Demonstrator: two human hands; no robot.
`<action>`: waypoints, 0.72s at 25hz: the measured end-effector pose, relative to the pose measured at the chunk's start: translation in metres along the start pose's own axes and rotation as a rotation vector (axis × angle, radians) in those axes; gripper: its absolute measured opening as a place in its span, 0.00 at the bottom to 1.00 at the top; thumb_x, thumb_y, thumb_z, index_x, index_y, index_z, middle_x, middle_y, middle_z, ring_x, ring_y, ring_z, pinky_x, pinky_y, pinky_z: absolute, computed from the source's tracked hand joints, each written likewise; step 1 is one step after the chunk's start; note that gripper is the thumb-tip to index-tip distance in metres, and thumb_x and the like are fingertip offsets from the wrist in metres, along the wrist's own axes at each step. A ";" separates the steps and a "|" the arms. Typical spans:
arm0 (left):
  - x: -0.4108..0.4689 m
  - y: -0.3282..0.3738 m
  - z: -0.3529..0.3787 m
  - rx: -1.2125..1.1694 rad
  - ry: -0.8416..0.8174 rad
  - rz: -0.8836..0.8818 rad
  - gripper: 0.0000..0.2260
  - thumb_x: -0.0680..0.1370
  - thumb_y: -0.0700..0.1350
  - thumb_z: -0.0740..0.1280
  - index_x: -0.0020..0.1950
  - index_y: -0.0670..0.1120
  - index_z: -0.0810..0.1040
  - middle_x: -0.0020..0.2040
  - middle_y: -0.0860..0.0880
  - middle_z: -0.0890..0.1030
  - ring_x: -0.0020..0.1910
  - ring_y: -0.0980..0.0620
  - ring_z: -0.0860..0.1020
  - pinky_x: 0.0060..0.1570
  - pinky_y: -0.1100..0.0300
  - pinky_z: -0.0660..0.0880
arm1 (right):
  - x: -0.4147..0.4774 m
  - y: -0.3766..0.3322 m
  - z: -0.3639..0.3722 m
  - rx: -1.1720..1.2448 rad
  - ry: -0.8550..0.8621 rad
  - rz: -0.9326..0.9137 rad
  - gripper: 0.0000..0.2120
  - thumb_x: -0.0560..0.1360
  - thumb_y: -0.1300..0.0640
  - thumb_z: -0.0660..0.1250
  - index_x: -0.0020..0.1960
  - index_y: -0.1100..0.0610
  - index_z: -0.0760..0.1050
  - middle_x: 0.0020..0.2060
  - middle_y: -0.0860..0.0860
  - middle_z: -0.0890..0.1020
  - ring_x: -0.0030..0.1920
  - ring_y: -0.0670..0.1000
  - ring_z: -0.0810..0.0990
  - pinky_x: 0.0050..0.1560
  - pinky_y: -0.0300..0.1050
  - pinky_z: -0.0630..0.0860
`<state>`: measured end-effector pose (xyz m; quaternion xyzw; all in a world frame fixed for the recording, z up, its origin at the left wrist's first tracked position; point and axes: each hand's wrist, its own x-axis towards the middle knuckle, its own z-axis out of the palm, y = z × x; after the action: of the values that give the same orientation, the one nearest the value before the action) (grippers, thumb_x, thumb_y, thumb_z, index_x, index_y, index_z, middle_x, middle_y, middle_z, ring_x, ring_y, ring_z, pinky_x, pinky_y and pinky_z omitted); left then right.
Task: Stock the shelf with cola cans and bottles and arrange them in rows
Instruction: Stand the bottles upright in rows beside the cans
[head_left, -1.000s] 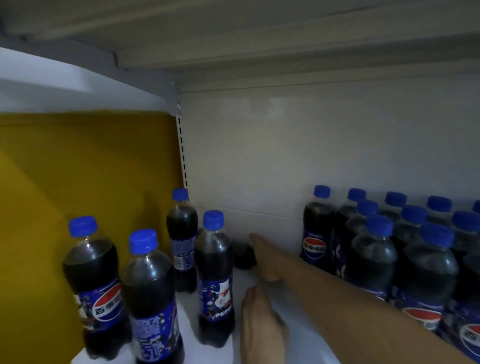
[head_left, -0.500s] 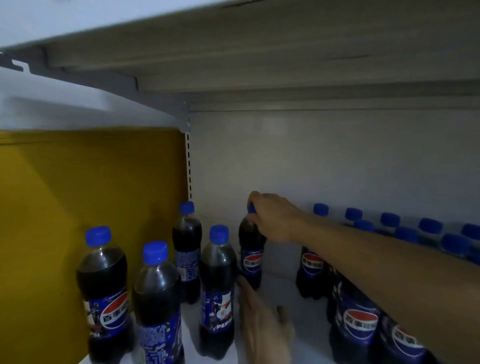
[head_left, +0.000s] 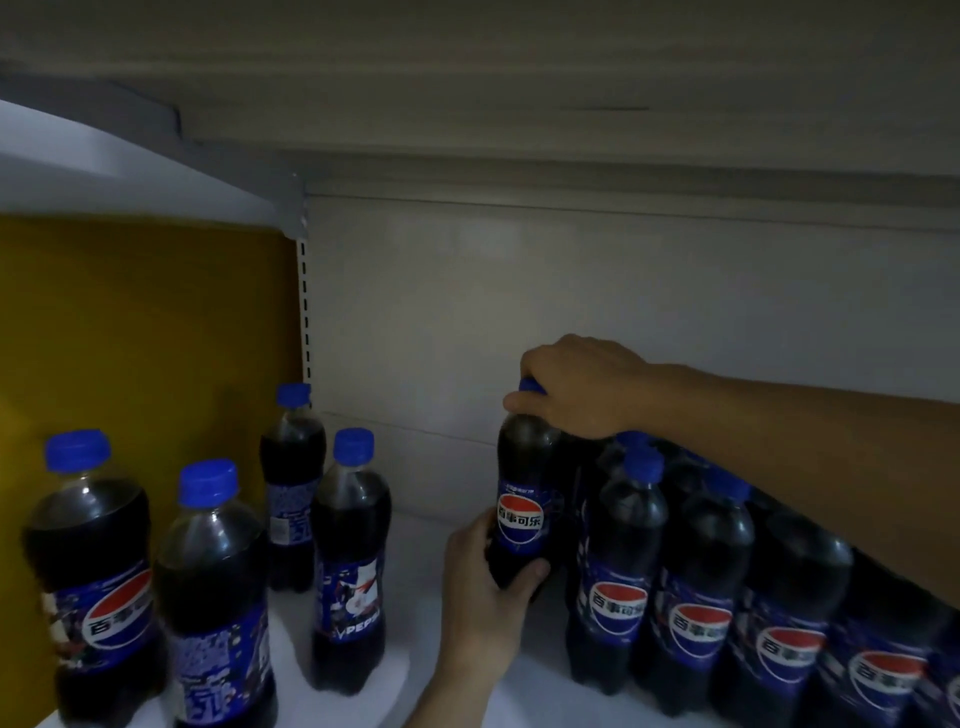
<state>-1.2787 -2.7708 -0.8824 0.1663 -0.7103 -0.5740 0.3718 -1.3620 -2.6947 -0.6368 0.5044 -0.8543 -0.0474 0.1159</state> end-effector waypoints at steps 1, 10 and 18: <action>0.001 -0.001 -0.002 0.023 -0.013 -0.013 0.29 0.70 0.39 0.79 0.57 0.68 0.73 0.58 0.60 0.76 0.55 0.69 0.75 0.55 0.66 0.74 | -0.002 0.003 0.006 -0.009 -0.009 0.003 0.24 0.81 0.35 0.56 0.55 0.57 0.74 0.40 0.50 0.75 0.40 0.50 0.76 0.39 0.46 0.71; 0.007 -0.020 0.016 0.091 -0.046 -0.014 0.31 0.66 0.43 0.79 0.54 0.77 0.75 0.57 0.58 0.81 0.55 0.60 0.80 0.57 0.56 0.79 | -0.001 0.019 0.025 -0.026 -0.066 0.000 0.22 0.79 0.35 0.62 0.42 0.54 0.71 0.37 0.51 0.76 0.37 0.51 0.76 0.40 0.47 0.75; 0.004 -0.025 0.023 0.218 -0.064 0.038 0.27 0.67 0.49 0.79 0.65 0.59 0.78 0.53 0.64 0.84 0.54 0.64 0.82 0.56 0.57 0.80 | 0.004 0.026 0.032 0.078 -0.090 0.015 0.18 0.78 0.42 0.66 0.51 0.58 0.78 0.43 0.54 0.82 0.43 0.54 0.82 0.44 0.50 0.80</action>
<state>-1.3025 -2.7647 -0.9055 0.1740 -0.7832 -0.4910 0.3396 -1.3940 -2.6866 -0.6617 0.4993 -0.8638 -0.0359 0.0580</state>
